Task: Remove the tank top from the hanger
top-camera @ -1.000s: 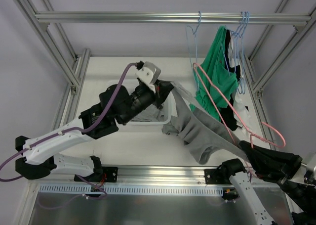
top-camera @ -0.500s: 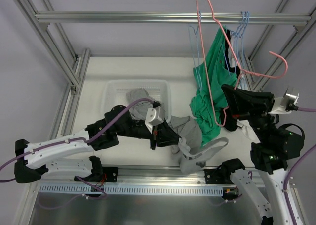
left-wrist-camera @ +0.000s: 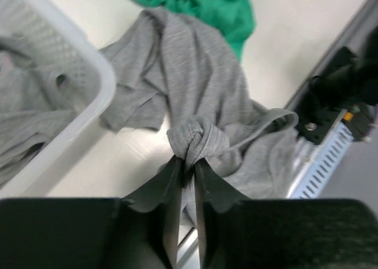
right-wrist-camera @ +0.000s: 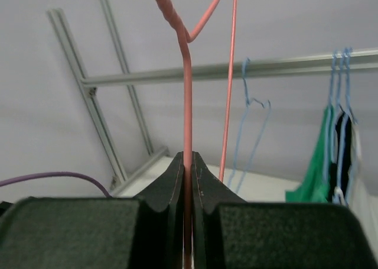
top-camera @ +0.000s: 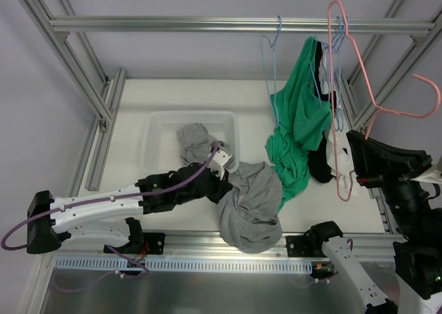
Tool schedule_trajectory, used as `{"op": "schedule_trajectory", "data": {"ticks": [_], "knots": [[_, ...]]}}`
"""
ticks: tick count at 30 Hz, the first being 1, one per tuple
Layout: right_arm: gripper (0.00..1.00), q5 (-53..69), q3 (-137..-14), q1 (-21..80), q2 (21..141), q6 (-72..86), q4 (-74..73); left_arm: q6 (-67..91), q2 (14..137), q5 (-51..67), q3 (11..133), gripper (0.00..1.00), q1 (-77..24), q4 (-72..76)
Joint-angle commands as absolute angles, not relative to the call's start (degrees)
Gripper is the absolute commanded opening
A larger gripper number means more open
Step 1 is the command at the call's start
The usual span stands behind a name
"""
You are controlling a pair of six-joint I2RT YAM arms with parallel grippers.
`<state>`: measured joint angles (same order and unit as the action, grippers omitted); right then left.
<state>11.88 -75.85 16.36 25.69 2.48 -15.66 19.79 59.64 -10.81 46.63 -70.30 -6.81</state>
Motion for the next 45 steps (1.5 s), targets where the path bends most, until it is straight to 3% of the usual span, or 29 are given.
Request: {"op": "schedule_trajectory", "data": {"ticks": [1,2,4,8,18,26,33,45], "knots": [[0.0,5.1,-77.9,16.6,29.0,-3.8,-38.3,23.9,61.8,-19.6,47.5,0.16,-70.1,-11.2],[0.0,5.4,-78.0,16.5,30.5,-4.5,-39.2,24.3,62.1,-20.4,48.0,0.21,-70.0,-12.1],[0.0,5.7,-78.7,16.5,32.5,-4.7,-41.4,24.7,62.1,-21.8,49.6,0.72,-69.8,-15.4],[0.01,2.3,-79.8,16.5,36.6,-4.4,-41.9,25.4,60.2,-27.1,53.0,0.99,-69.3,-23.4],[0.0,0.4,-89.7,16.5,54.3,-6.3,-39.6,21.8,46.3,-34.1,58.7,0.99,-67.9,-42.6],[0.0,0.6,-106.8,16.6,73.3,-5.9,-39.1,24.7,40.3,-31.5,56.8,0.99,-67.9,-50.4],[0.0,1.6,-114.3,16.5,84.4,-3.0,-38.3,26.7,35.2,-33.2,52.6,0.99,-67.9,-51.2],[0.0,1.8,-100.6,18.9,81.1,-0.2,-32.0,27.2,33.7,-33.0,52.2,0.99,-67.9,-51.2]]}}
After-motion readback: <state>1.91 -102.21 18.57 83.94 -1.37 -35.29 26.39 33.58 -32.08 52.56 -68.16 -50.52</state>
